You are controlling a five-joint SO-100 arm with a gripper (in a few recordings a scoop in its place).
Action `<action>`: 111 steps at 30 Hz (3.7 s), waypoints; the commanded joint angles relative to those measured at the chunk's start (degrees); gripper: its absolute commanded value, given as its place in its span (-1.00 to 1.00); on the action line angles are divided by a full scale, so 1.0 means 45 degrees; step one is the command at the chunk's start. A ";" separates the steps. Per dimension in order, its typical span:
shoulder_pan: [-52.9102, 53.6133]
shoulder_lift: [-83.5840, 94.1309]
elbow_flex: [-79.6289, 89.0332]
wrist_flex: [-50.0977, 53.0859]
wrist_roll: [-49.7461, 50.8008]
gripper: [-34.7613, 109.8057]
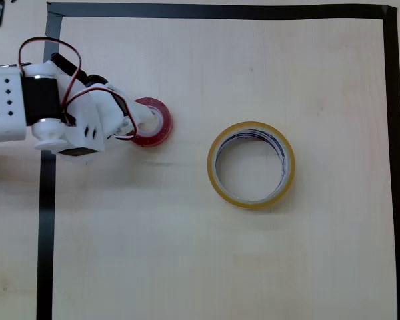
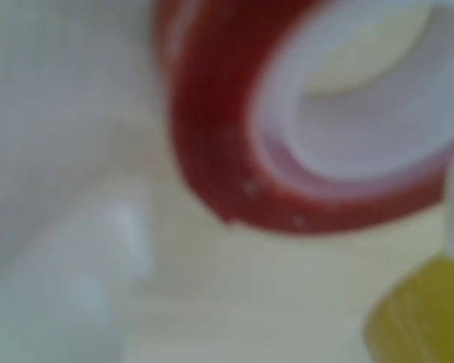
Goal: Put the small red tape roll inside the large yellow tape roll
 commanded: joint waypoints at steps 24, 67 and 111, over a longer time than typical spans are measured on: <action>-0.0605 -0.0078 0.0957 -0.0938 0.0293 -0.52; 0.2910 -0.8770 -1.8125 0.3164 0.2500 -0.52; 0.3223 2.0391 1.0176 0.0078 0.4668 -0.52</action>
